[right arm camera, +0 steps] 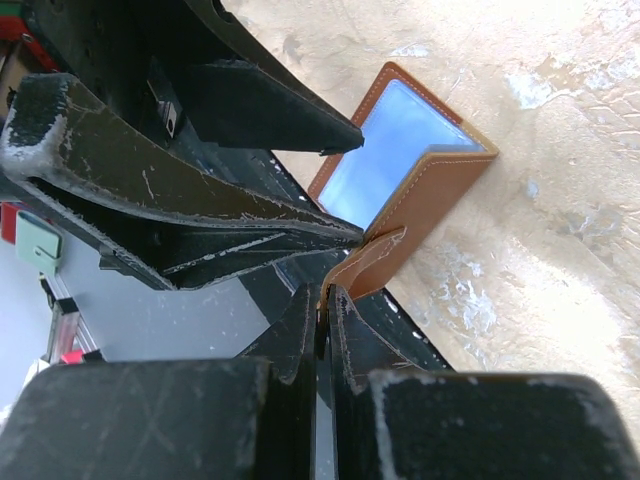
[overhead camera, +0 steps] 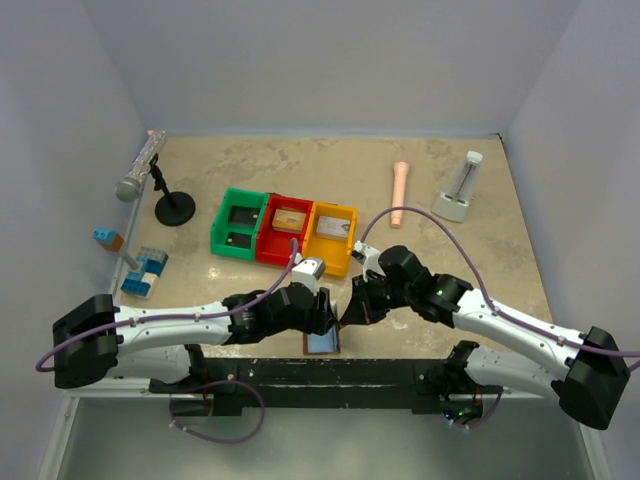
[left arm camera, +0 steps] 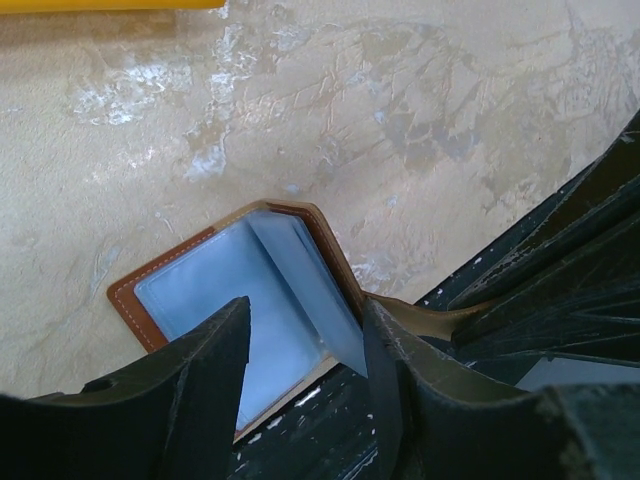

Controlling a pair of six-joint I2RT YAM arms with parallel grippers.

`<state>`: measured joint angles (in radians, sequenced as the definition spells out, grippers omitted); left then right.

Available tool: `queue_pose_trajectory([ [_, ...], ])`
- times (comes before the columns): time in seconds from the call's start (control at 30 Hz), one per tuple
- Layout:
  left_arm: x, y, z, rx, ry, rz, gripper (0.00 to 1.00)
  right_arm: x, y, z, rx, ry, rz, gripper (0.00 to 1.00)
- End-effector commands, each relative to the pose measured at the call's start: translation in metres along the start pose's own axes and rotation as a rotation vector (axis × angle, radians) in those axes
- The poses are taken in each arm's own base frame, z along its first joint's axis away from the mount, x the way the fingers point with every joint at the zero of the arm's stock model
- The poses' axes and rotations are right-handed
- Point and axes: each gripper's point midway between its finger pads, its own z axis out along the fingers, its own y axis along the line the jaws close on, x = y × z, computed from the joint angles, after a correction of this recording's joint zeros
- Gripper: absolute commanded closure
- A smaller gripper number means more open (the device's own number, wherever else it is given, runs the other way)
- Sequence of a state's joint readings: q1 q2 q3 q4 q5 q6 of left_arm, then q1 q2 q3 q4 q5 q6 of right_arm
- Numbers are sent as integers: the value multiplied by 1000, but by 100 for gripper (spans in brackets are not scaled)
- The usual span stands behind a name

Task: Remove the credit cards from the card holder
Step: Remove the credit card from the card holder.

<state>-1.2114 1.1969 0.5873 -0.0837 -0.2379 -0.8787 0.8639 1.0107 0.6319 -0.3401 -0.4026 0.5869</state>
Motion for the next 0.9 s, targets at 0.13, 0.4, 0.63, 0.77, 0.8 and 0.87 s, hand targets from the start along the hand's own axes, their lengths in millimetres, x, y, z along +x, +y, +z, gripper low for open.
queue_pose_trajectory([
  [0.13,-8,1,-3,-5,-41,-32,48,-20,22,-7,-56,-60,-26,100],
  [0.4,-17,13,-17,-8,-119,-77,47,-19,19,-8,-45,-64,-25,100],
  [0.63,-10,15,-13,-22,-91,-76,48,-18,18,-8,-43,-63,-23,100],
  [0.77,-10,4,-8,1,-68,-57,48,-18,19,-8,-47,-64,-23,100],
  [0.8,-11,3,-7,5,-68,-54,48,-19,20,-8,-48,-65,-22,100],
  [0.87,-13,0,-6,9,-67,-49,48,-18,20,-9,-48,-63,-22,100],
])
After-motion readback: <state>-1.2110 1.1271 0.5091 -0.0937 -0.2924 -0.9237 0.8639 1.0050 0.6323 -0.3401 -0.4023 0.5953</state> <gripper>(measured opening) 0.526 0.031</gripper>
